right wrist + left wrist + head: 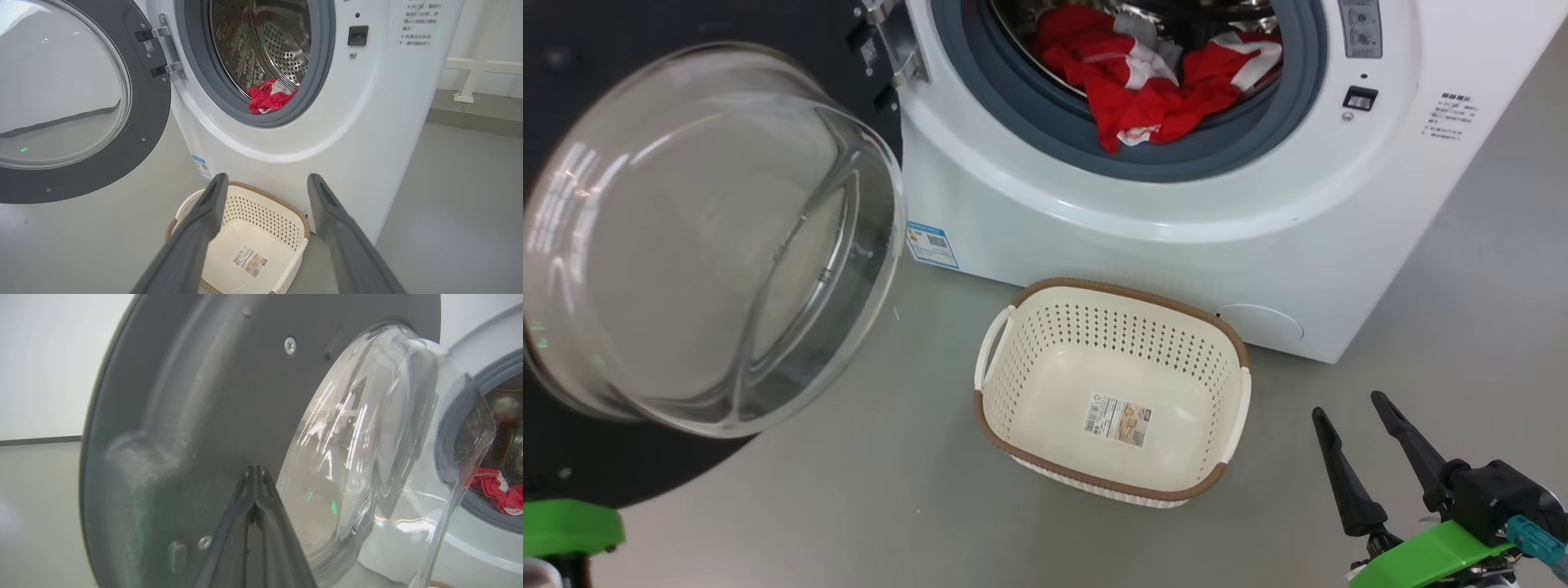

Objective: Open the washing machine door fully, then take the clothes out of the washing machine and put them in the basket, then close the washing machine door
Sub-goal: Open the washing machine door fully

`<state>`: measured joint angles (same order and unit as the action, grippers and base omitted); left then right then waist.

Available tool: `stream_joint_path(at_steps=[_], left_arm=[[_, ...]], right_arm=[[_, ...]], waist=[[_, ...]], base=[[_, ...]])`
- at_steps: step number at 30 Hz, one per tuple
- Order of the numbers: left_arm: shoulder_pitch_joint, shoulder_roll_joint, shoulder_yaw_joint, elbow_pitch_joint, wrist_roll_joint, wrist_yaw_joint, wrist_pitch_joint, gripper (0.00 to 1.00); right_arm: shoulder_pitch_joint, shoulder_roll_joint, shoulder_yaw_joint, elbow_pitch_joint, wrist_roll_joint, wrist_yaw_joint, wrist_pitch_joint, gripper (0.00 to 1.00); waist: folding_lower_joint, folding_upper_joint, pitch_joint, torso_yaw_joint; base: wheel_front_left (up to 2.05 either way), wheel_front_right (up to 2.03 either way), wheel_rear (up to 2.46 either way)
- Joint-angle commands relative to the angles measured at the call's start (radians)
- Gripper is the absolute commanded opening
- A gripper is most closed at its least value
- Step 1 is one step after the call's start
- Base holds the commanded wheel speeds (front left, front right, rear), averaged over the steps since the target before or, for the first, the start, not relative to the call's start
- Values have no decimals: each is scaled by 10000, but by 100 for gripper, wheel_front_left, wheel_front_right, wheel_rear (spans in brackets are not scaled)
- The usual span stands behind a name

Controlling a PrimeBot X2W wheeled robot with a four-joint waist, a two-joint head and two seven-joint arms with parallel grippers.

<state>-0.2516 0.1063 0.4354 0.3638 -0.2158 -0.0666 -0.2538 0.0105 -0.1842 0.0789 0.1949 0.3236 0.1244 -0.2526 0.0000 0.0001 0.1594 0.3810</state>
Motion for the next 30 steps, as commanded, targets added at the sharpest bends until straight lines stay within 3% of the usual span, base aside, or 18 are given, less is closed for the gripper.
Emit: stream_joint_path(at_steps=[1,16,30], left_arm=[[-605,678,577,104,164,-59,-80,0],[-1982,1768,1790,2247,739,-180,-80,0],[-2375,2089,2169,3041,1100,-435,-80,0]], right_arm=[[-347,-173,273,-231,-33,63,-91,100],[-733,-284,452,-241,-54,63,-91,100],[-766,-253,459,-158,-27,63,-92,100]], waist=[[0,-1,199,-79],[0,-1,794,-550],[0,-1,677,-659]], base=[[0,0,0],[0,0,0],[0,0,0]])
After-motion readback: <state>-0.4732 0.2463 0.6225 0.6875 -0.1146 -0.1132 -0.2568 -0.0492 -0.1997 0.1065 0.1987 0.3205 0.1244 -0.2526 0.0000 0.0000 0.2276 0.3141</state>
